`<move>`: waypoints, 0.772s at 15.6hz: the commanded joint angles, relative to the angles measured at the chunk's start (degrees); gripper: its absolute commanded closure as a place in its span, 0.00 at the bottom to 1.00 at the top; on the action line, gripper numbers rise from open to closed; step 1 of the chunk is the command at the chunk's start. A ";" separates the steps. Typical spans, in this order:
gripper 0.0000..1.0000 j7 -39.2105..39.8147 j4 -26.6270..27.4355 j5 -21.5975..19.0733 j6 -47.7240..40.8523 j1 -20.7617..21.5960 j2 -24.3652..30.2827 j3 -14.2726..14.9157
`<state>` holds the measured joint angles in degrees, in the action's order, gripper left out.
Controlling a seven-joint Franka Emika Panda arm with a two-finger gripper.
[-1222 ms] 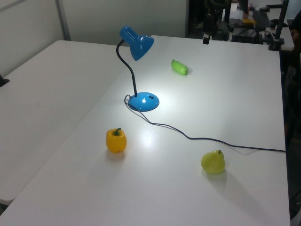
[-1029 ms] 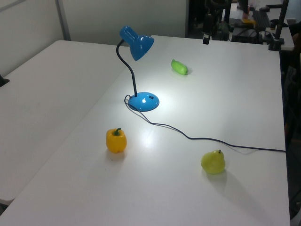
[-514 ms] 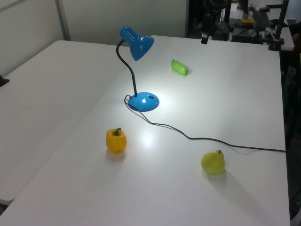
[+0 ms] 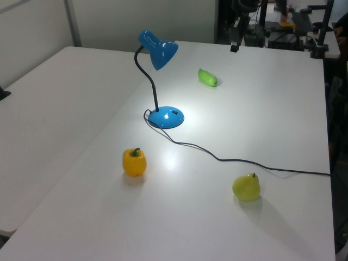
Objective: Turn off lamp
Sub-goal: 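Move the gripper from its raised pose toward the blue lamp's base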
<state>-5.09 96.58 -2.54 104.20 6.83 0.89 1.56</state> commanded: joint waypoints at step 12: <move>1.00 10.19 3.88 -0.19 3.63 -0.50 -4.66 0.11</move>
<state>2.06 98.74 -2.54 104.30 6.80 -1.84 1.46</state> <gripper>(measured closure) 0.991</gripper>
